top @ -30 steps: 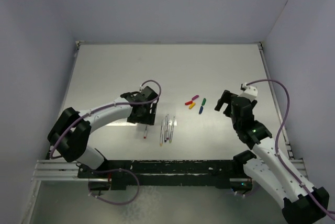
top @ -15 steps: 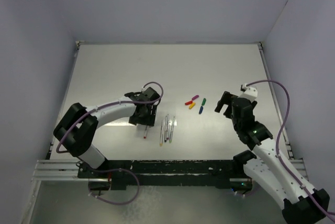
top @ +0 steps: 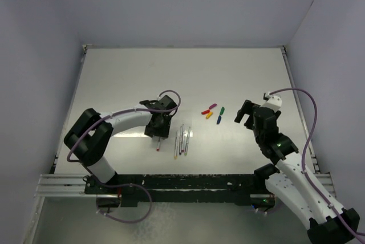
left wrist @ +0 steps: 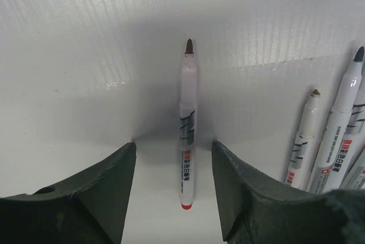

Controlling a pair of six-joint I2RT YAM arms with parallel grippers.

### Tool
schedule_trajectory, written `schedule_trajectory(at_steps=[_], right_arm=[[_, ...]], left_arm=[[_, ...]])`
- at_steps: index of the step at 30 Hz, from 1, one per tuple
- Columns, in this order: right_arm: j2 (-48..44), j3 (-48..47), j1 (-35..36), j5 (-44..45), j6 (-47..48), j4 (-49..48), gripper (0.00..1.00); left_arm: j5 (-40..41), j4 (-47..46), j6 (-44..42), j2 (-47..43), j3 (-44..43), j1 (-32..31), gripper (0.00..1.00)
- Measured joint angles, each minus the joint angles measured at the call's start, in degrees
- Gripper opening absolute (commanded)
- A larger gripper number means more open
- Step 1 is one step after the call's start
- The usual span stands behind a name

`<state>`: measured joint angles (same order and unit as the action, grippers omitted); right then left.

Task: Insert the pens into the pen caps

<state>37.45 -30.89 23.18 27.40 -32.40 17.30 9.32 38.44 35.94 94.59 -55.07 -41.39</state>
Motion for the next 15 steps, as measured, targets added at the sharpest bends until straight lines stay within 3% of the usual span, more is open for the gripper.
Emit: schedule_trajectory(at_steps=[15], right_arm=[[0.0,0.0,0.0,0.0,0.0,0.5,1.0]], left_arm=[[-0.7,-0.4,0.0,2.4,-2.3,-0.5,0.5]])
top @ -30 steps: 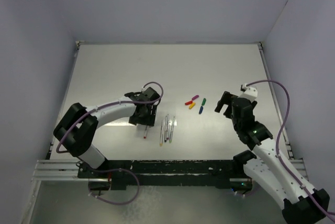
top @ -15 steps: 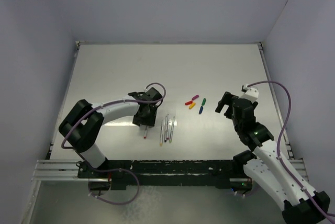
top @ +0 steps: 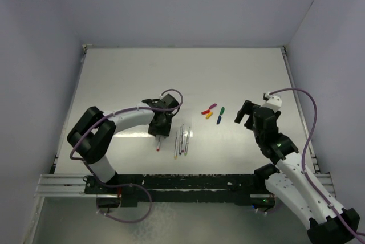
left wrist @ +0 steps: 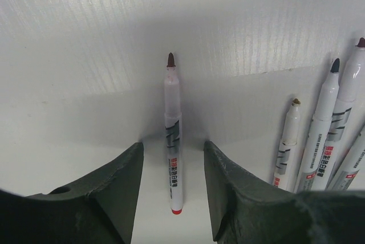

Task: Insert the pens into the pen caps

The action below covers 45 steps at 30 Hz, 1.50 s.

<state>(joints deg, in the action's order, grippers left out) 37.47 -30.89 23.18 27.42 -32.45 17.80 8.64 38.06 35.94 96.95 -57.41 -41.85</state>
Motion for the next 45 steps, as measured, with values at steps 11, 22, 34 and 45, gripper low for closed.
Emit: schedule_trajectory(at_steps=[11,22,34,45], right_arm=[[0.0,0.0,0.0,0.0,-0.4,0.1,1.0],[0.8,-0.2,0.0,0.0,-1.1,2.7,1.0],[2.8,-2.0,0.0,-1.6,0.3,2.8,1.0],[10.2,-3.7,1.5,-8.0,2.3,-2.8,1.0]], left_arm=[[0.0,0.1,0.5,-0.1,0.2,-0.2,0.37],[0.0,-0.2,0.4,-0.6,1.0,-0.3,0.0],[-0.3,-2.0,-0.8,-2.3,2.6,-0.3,0.0],[2.4,-1.7,-2.6,-16.5,3.9,-0.3,0.0]])
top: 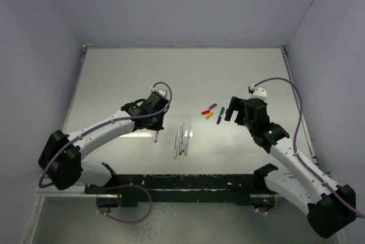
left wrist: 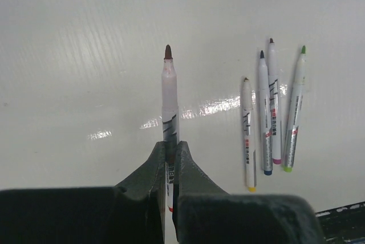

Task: Insert the pens into the pen caps

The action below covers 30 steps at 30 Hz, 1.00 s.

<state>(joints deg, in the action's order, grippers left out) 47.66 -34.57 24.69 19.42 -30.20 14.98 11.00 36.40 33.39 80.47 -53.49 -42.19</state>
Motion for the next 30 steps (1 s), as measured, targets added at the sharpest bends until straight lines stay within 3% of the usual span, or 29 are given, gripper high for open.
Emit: schedule_trajectory(at_steps=[5,13,17,24,30], right_arm=[[6.4,-1.6,2.2,-2.6,-0.2,-4.1,1.0],[20.5,-6.8,3.2,-8.4,-1.8,-10.2,0.97],[26.4,-10.2,3.6,-10.2,-2.9,-12.1,0.86],[33.6,-15.1,5.1,-11.7,-5.0,-14.0,0.49],[40.2,-20.3,9.0,-11.3,-5.9,-14.2,0.52]], left_arm=[[1.4,-0.5,-0.1,-7.0,0.8,0.0,0.0],[2.5,-1.7,0.0,-18.1,9.2,0.0,0.0],[2.0,-3.0,-0.2,-21.9,11.5,0.0,0.0],[0.3,-4.2,-1.7,-21.4,11.8,0.0,0.0],[-0.5,-4.3,-2.6,-21.4,12.2,0.0,0.0]])
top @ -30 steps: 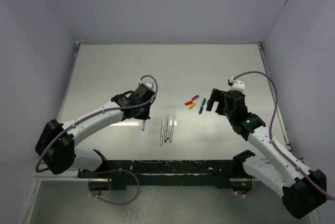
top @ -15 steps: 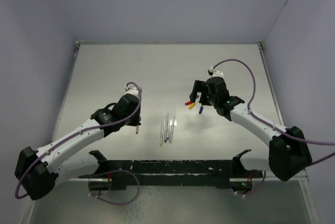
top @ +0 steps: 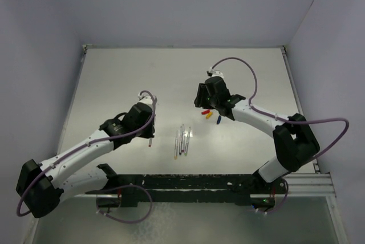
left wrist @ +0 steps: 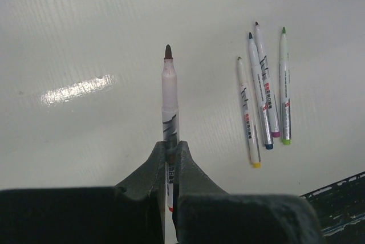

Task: Insert the pens into the pen caps

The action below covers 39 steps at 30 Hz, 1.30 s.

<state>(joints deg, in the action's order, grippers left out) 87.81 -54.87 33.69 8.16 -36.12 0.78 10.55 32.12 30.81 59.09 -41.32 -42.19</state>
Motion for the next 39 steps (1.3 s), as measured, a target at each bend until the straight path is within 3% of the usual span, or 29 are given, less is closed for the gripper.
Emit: schedule_trajectory(at_steps=[13,39], right_arm=[[6.0,-3.1,3.4,3.3,-3.8,3.4,0.65],[9.0,-0.5,3.4,2.6,-9.0,5.1,0.69]], left_arm=[[-1.2,-0.3,0.0,-0.5,1.2,0.0,0.0],[-1.5,-1.5,0.0,2.3,2.0,0.0,0.0]])
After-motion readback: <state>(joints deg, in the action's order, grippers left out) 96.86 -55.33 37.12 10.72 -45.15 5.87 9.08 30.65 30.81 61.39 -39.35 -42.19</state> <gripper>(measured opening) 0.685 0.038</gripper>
